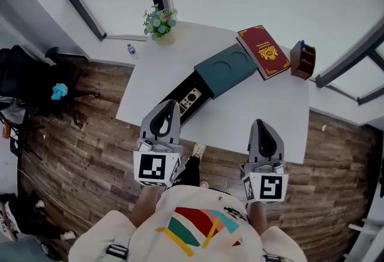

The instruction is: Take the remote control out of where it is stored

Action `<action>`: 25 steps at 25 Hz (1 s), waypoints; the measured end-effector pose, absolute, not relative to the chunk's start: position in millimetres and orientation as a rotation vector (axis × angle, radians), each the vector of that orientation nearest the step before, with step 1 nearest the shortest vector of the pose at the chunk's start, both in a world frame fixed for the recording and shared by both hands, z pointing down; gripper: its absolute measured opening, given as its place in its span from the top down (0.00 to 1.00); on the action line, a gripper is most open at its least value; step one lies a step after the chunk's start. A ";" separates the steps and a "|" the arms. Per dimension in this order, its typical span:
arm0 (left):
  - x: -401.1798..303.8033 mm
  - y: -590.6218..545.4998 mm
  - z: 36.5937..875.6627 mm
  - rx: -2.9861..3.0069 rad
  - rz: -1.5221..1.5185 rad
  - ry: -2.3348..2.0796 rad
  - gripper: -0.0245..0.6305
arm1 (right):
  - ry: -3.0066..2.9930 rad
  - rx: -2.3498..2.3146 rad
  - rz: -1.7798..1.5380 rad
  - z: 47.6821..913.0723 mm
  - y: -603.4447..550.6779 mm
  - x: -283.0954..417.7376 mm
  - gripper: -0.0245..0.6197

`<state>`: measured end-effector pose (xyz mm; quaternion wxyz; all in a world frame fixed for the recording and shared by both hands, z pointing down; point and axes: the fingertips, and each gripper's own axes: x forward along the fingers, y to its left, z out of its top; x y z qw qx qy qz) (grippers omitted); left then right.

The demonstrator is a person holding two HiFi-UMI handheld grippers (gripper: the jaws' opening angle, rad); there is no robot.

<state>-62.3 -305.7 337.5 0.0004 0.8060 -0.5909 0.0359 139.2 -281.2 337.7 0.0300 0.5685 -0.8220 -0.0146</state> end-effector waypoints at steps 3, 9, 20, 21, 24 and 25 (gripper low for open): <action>-68.2 -344.4 340.9 2.524 0.119 -1.814 0.95 | -2.534 1.742 -0.056 329.4 -321.7 129.0 0.96; -52.2 -409.0 376.9 2.563 0.270 -1.481 0.62 | -2.537 1.725 0.000 336.8 -389.1 105.4 0.96; -51.7 -423.6 508.8 2.214 0.696 -1.221 0.61 | -2.524 1.614 0.175 371.7 -438.0 112.0 0.96; -49.7 -421.3 520.2 2.188 0.737 -1.200 0.61 | -2.519 1.603 0.177 373.9 -440.4 114.0 0.96; -44.8 -416.5 547.9 2.123 0.843 -1.136 0.61 | -2.509 1.580 0.178 378.7 -446.8 118.7 0.96; -43.5 -415.0 556.8 2.100 0.880 -1.110 0.59 | -2.506 1.577 0.180 380.1 -448.8 119.9 0.96</action>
